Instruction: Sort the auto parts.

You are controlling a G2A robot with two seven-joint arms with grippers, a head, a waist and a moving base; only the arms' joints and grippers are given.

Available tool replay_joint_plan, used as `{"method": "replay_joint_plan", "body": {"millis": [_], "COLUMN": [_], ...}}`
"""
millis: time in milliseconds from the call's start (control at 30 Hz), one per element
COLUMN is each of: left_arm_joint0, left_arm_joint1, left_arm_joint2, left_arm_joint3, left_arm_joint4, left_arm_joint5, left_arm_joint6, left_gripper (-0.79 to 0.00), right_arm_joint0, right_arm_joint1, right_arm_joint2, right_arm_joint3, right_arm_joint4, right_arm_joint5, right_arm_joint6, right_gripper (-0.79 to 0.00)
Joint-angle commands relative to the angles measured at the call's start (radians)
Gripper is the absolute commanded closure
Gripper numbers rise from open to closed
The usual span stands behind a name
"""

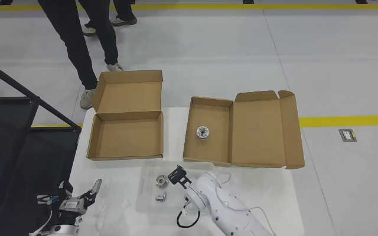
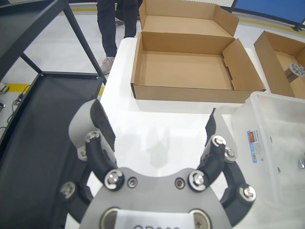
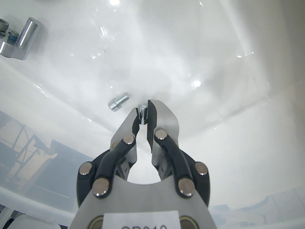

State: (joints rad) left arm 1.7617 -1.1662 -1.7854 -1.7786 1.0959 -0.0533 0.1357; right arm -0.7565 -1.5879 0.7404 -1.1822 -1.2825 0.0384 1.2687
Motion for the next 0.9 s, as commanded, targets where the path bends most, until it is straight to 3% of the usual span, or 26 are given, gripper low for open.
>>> {"method": "replay_joint_plan", "body": {"millis": [0, 233, 467, 633, 867], "left_arm_joint0": [0.0, 0.0, 0.0, 0.0, 0.0], "left_arm_joint1": [0.0, 0.0, 0.0, 0.0, 0.0], "left_arm_joint2": [0.0, 0.0, 0.0, 0.0, 0.0], "left_arm_joint3": [0.0, 0.0, 0.0, 0.0, 0.0], "left_arm_joint4": [0.0, 0.0, 0.0, 0.0, 0.0], "left_arm_joint5": [0.0, 0.0, 0.0, 0.0, 0.0], "left_arm_joint6": [0.0, 0.0, 0.0, 0.0, 0.0], "left_gripper": [-0.785, -0.785, -0.785, -0.785, -0.785], "right_arm_joint0": [-0.011, -0.118, -0.283, -0.318, -0.302], "right_arm_joint1": [0.005, 0.047, 0.093, 0.103, 0.107], "right_arm_joint2": [0.013, 0.121, 0.232, 0.266, 0.338], "right_arm_joint3": [-0.036, -0.293, -0.581, -0.631, -0.564], "right_arm_joint4": [-0.016, -0.091, -0.253, -0.341, -0.337], "right_arm_joint5": [0.005, -0.029, -0.072, -0.071, -0.061], "right_arm_joint6": [-0.007, -0.051, -0.212, -0.365, -0.569], "right_gripper": [0.0, 0.0, 0.0, 0.0, 0.0]}}
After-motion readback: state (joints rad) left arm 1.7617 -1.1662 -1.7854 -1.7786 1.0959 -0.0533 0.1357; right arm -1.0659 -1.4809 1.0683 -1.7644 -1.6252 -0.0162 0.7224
